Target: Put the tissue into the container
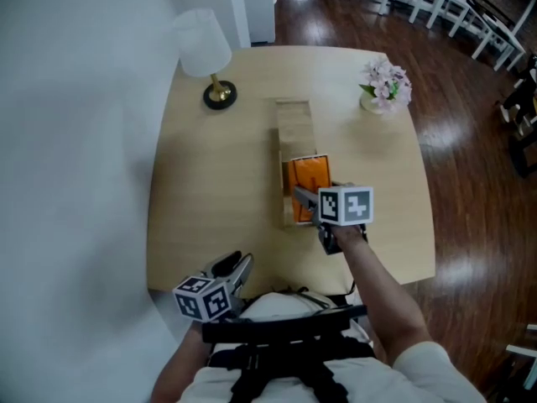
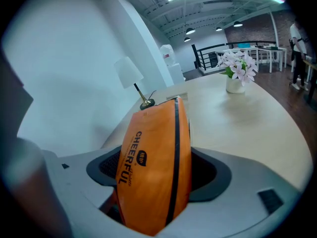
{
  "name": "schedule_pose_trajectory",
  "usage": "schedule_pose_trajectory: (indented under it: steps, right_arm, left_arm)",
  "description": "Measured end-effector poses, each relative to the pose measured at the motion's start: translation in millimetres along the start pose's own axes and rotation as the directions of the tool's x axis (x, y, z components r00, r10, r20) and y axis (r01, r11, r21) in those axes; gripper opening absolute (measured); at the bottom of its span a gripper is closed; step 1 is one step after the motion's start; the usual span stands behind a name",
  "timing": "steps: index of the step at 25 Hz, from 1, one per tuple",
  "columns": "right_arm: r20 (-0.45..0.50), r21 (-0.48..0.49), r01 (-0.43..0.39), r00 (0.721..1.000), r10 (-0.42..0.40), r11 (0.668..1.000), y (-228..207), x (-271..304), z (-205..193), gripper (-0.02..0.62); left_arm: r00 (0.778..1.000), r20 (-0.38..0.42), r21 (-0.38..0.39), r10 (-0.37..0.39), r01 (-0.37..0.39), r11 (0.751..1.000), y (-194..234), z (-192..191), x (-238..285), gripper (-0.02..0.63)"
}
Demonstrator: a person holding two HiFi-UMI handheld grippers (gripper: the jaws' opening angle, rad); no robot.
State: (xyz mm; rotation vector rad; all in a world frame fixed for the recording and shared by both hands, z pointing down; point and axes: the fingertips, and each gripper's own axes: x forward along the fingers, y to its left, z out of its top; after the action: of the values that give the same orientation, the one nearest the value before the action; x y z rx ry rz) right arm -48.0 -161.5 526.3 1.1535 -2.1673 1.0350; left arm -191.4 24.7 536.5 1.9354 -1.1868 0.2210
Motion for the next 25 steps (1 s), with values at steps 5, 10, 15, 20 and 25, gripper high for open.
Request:
schedule_pose_trajectory:
  steps: [5, 10, 15, 20, 25]
  right_arm:
    - [-0.021, -0.002, 0.012, 1.000, -0.012, 1.000, 3.5, 20.7, -7.8, 0.390]
    - [-0.046, 0.003, 0.043, 0.998, -0.043, 0.999, -2.3, 39.3, -20.8, 0.410]
    - [-0.025, 0.023, 0.046, 0.999, -0.045, 0.999, -3.1, 44.7, -21.4, 0.448]
    - [-0.015, 0.022, 0.042, 0.999, -0.042, 0.999, -7.0, 36.0, -20.2, 0.448]
    - [0.004, 0.006, 0.031, 1.000, -0.031, 1.000, -13.5, 9.8, -23.2, 0.448]
  left_arm:
    - [1.000, -0.006, 0.004, -0.009, 0.009, 1.000, 10.1, 5.8, -5.2, 0.155]
    - [1.000, -0.009, 0.010, -0.013, 0.013, 1.000, 19.4, 12.9, -8.5, 0.155]
    - [1.000, -0.014, 0.018, -0.022, 0.022, 1.000, 20.2, 17.4, -6.6, 0.155]
    - [0.999, -0.014, 0.027, -0.035, 0.035, 0.999, 14.7, 20.9, -0.9, 0.155]
    - [0.999, -0.009, 0.034, -0.045, 0.045, 0.998, 6.8, 24.2, 6.4, 0.155]
